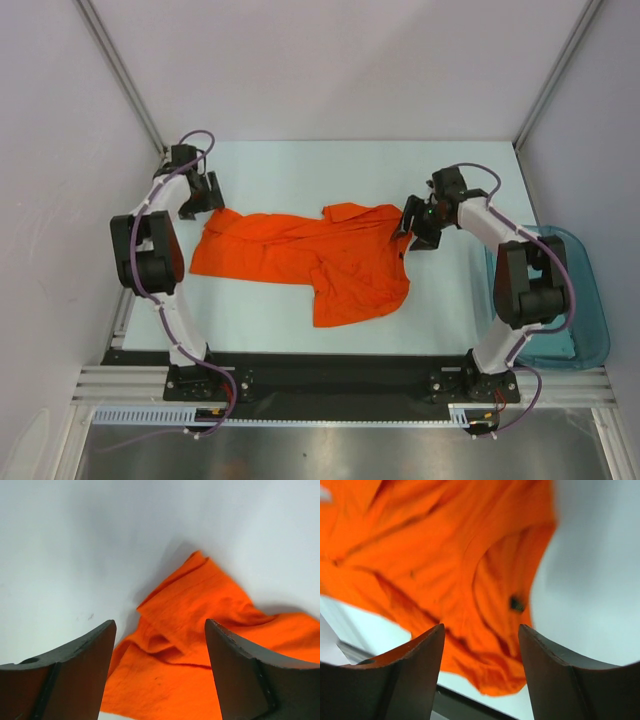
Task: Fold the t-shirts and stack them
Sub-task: Flatten the tshirt out
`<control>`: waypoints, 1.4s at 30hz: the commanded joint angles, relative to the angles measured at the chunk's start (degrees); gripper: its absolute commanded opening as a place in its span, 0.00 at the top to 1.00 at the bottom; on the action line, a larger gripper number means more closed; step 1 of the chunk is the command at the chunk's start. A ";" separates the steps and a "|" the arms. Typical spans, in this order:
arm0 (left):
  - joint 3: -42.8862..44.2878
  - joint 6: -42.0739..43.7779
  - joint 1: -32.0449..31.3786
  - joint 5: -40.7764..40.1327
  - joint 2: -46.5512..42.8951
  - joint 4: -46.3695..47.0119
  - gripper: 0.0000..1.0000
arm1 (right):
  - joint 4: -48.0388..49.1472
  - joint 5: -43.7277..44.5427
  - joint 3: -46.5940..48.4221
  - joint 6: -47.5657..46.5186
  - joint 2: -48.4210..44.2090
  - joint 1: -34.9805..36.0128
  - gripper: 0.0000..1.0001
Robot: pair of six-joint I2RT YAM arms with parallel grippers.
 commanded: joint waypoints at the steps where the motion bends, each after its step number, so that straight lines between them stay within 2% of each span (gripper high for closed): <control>1: 4.61 3.31 0.16 4.31 3.01 2.13 0.22 | 5.03 -1.17 5.64 1.43 4.46 -4.31 0.33; 5: 8.31 3.58 0.07 7.63 7.50 1.69 0.23 | 4.07 -1.53 13.29 -0.42 12.03 -4.76 0.30; 8: 10.95 2.79 0.16 6.78 10.67 0.03 0.24 | 3.54 -1.44 17.34 -0.77 16.86 -5.11 0.29; 16: 13.32 1.91 0.51 10.54 14.19 -1.21 0.29 | 0.03 4.62 23.24 -4.19 22.94 -5.99 0.29; 19: 13.33 1.47 0.51 11.78 14.45 -1.12 0.42 | -1.21 6.91 24.04 -6.65 23.38 -6.08 0.29; 20: 13.33 1.29 0.59 11.96 14.45 -1.12 0.49 | -0.95 6.30 24.13 -7.18 23.55 -6.08 0.29; 22: 13.41 0.94 0.68 12.48 14.19 -1.21 0.57 | -0.94 4.02 25.17 -8.06 25.22 -5.99 0.32; 23: 13.41 0.76 0.86 12.92 14.19 -1.12 0.65 | -1.38 3.23 25.70 -7.98 25.92 -5.82 0.33; 24: 13.41 0.24 0.95 13.27 13.75 -1.21 0.68 | -1.38 2.96 25.97 -7.98 26.97 -5.73 0.35; 27: 13.94 -0.90 1.03 15.21 13.05 -1.21 0.89 | 0.02 0.59 25.97 -6.84 28.12 -5.46 0.47; 28: 14.12 -1.52 0.95 15.64 12.18 -0.95 1.00 | 0.46 -0.03 25.97 -5.88 28.38 -5.38 0.54; 30: 14.20 -3.19 1.03 17.49 11.03 -0.42 1.00 | 0.90 -1.00 26.50 -4.82 28.65 -5.46 0.61; 31: 14.12 -3.80 1.03 18.10 9.20 0.02 1.00 | 0.81 -1.35 26.76 -3.94 28.39 -5.55 0.72; 32: 14.03 -5.20 1.03 19.33 8.14 0.46 1.00 | 0.64 -1.44 27.46 -3.67 28.04 -5.55 0.78; 33: 14.12 -5.82 0.95 20.04 6.73 1.16 1.00 | 0.29 -1.27 28.08 -3.41 27.69 -5.64 0.94; 34: 14.20 -6.44 0.95 20.57 5.33 1.60 1.00 | -0.24 -0.39 28.78 -3.15 26.55 -5.81 1.00; 37: 14.73 -9.08 0.86 22.24 -1.44 3.09 1.00 | -3.66 1.01 32.12 -2.88 23.57 -5.99 1.00; 42: 13.77 -12.77 0.95 24.26 -17.42 8.70 1.00 | -5.87 3.30 32.92 -4.81 8.37 -5.99 1.00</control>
